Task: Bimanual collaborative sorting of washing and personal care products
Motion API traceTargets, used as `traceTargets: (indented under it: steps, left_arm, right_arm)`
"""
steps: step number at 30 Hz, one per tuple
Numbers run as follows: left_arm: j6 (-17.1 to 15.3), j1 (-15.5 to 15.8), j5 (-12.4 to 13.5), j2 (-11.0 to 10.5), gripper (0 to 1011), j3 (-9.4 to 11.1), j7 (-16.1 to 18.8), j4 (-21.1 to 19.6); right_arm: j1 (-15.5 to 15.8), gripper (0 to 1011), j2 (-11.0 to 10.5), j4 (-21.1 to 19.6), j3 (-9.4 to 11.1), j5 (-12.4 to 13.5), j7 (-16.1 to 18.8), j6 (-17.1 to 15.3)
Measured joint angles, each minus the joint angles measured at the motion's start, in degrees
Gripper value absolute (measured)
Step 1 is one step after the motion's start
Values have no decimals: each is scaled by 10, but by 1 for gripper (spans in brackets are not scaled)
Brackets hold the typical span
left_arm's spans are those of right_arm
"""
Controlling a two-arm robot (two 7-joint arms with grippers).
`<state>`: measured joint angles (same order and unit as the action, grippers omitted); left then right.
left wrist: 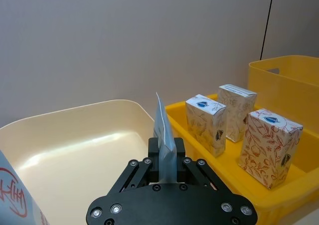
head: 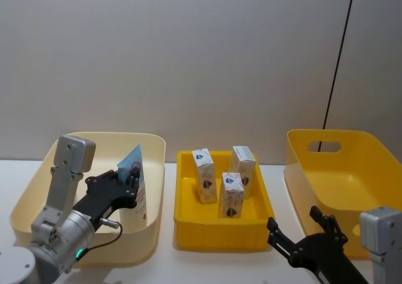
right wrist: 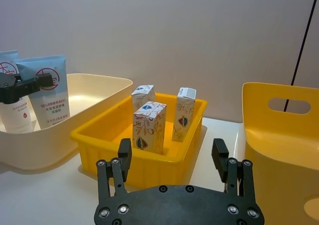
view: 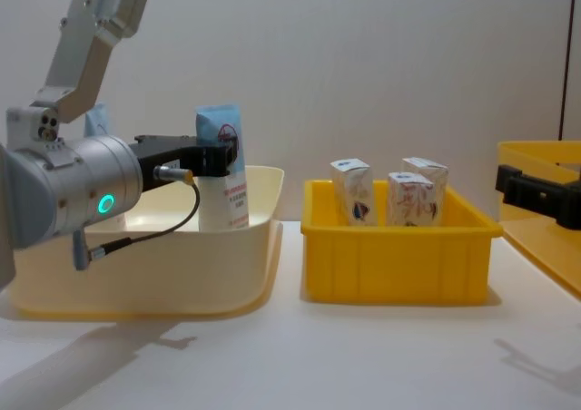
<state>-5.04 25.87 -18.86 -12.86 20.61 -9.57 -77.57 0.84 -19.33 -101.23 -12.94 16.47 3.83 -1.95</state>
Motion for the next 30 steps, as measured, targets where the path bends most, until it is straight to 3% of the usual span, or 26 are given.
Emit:
traceTargets:
  steps: [15, 30]
  left_arm:
    - [37, 3, -17, 0, 144, -24, -27, -11]
    - [58, 27, -77, -4, 144, -46, -105, -36]
  right_arm:
    - [0, 1001, 0, 0, 0, 0, 0, 0]
    - [0, 1001, 0, 0, 0, 0, 0, 0]
